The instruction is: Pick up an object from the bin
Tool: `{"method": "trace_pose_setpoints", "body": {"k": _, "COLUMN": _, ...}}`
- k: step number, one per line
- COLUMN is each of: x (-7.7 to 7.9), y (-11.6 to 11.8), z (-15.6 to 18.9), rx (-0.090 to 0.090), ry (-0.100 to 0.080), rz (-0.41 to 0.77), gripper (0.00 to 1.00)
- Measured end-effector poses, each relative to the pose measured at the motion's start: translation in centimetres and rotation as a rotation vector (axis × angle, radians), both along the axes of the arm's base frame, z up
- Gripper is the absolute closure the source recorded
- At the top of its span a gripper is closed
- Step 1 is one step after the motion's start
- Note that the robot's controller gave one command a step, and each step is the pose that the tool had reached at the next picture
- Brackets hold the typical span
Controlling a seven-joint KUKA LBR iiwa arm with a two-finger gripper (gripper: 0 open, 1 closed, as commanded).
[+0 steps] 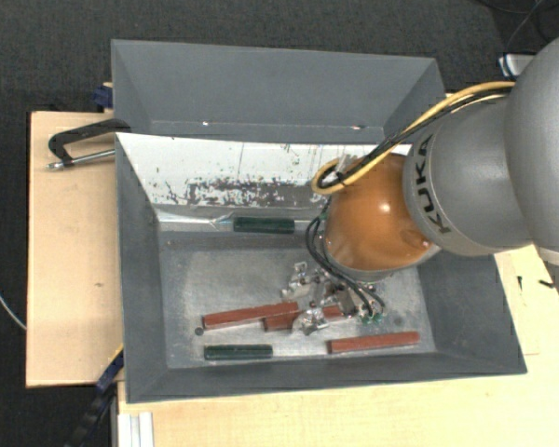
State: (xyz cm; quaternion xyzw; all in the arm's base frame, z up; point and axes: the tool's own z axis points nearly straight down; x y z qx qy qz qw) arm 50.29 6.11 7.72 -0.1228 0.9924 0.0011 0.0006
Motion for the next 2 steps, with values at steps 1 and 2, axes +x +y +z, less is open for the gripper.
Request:
{"method": "trace_pose_setpoints", "body": {"k": 1, "x": 0.0, "y": 0.0, "z": 0.0, "rx": 0.000, "ry": 0.000, "rz": 0.000, "gripper": 1.00}}
{"method": "trace_pose_setpoints", "body": {"k": 2, "x": 1.4, "y": 0.0, "z": 14.7, "rx": -0.001, "ry": -0.005, "rz": 0.029, "gripper": 1.00}}
